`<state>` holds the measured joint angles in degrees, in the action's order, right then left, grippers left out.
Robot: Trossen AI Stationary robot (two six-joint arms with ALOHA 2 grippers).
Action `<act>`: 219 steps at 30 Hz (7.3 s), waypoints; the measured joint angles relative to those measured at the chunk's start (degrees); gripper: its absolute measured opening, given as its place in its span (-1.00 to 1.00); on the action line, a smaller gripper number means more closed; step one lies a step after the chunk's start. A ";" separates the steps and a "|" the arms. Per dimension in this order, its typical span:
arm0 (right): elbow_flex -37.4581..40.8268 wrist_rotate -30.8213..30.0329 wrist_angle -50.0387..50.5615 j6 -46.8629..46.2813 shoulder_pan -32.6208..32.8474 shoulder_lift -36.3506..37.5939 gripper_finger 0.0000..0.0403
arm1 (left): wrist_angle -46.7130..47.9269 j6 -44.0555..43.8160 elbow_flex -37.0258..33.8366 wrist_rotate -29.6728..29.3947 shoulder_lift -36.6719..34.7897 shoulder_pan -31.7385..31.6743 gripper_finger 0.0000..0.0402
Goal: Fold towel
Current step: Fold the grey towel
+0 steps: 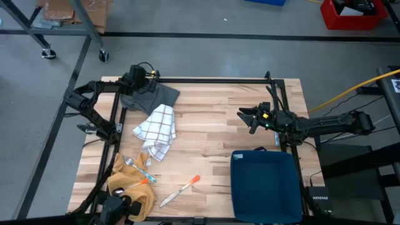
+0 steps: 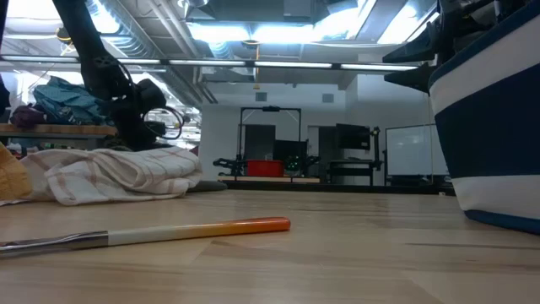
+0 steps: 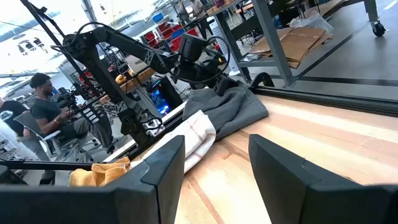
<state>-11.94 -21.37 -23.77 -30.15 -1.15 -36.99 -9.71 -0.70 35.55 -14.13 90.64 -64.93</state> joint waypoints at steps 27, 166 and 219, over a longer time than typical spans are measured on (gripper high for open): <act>0.00 -0.24 -0.02 0.61 -0.01 0.00 -0.09 | -1.52 -3.42 -0.07 11.11 -8.99 0.65 -1.00; -43.56 7.45 13.31 6.45 -7.89 -60.54 -0.21 | -41.88 -36.79 34.14 40.04 -15.16 32.37 -1.00; -44.03 -3.63 -16.84 33.23 -10.14 -18.26 -0.99 | -46.49 -23.90 47.45 23.16 -15.16 32.16 -1.00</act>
<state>-55.98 -25.00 -40.61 3.08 -11.29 -55.25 -56.20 -24.60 83.00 9.03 75.48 -32.76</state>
